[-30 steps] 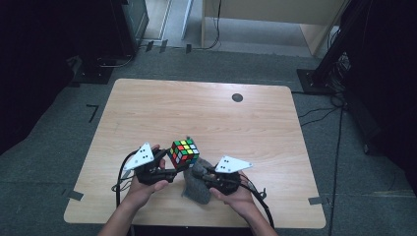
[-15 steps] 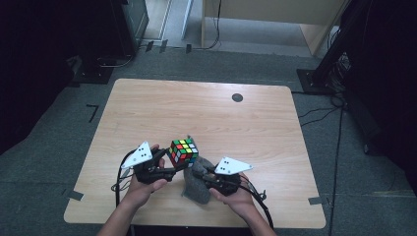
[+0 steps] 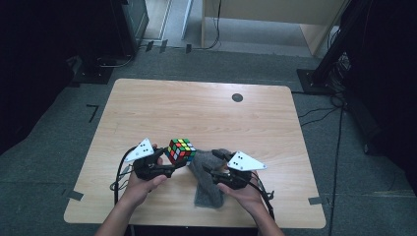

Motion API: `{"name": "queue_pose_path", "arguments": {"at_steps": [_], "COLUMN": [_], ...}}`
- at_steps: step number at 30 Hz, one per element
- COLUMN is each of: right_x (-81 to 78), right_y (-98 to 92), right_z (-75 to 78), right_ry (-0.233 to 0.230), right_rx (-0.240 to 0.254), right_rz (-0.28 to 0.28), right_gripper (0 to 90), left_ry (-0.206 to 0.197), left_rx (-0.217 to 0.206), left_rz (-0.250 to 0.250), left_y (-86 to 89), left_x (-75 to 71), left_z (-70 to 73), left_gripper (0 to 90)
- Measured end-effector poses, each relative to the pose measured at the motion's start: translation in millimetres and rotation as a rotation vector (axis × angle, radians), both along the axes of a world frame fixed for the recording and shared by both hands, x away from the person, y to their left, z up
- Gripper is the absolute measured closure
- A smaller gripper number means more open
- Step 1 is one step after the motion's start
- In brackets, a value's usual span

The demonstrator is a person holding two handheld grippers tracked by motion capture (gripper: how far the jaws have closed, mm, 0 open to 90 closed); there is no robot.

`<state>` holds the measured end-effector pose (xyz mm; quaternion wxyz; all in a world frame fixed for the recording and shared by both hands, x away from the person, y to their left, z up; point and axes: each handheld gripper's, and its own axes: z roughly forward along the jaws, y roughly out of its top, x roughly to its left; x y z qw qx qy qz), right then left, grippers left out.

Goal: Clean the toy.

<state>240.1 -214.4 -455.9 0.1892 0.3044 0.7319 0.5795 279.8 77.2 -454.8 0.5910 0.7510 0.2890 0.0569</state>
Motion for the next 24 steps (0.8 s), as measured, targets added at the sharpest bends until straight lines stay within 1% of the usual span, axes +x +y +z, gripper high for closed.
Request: {"name": "queue_pose_path", "arguments": {"at_steps": [1,3,8,11,14,16,21,24], "right_x": [-1.3,-3.9,-10.4,-13.1,-14.7,-15.2,-14.3,-14.4], "right_y": [-0.4,0.2,10.1,16.2,20.2,22.1,23.9,25.6], "right_z": [2.1,5.1,5.0,2.9,1.1,0.1,-2.3,-2.7], "right_ry": [-0.014,-0.028,-0.082,-0.094,-0.109,-0.116,-0.121,-0.138], "right_rx": [0.001,0.001,-0.051,-0.083,-0.107,-0.117,-0.132,-0.144], "right_rz": [-0.001,0.013,0.035,0.052,0.053,0.050,0.034,0.024], "right_gripper": [40.2,38.9,35.4,33.7,32.2,31.3,30.3,29.4], "left_ry": [0.003,0.006,0.017,0.043,0.066,0.077,0.100,0.117], "left_rx": [0.000,0.002,0.027,0.018,0.006,0.007,0.054,0.072], "left_rz": [-0.003,-0.016,-0.048,-0.052,-0.053,-0.055,-0.053,-0.066], "left_y": [-1.0,-2.7,-7.0,-7.0,-5.5,-4.7,-7.0,-7.8], "left_x": [-0.3,-0.7,-1.4,-0.2,1.4,2.4,3.5,6.2], "left_z": [0.2,0.6,2.4,3.8,5.5,6.8,10.0,10.3], "left_gripper": [34.3,34.2,34.2,34.2,34.2,34.2,34.2,34.3]}}
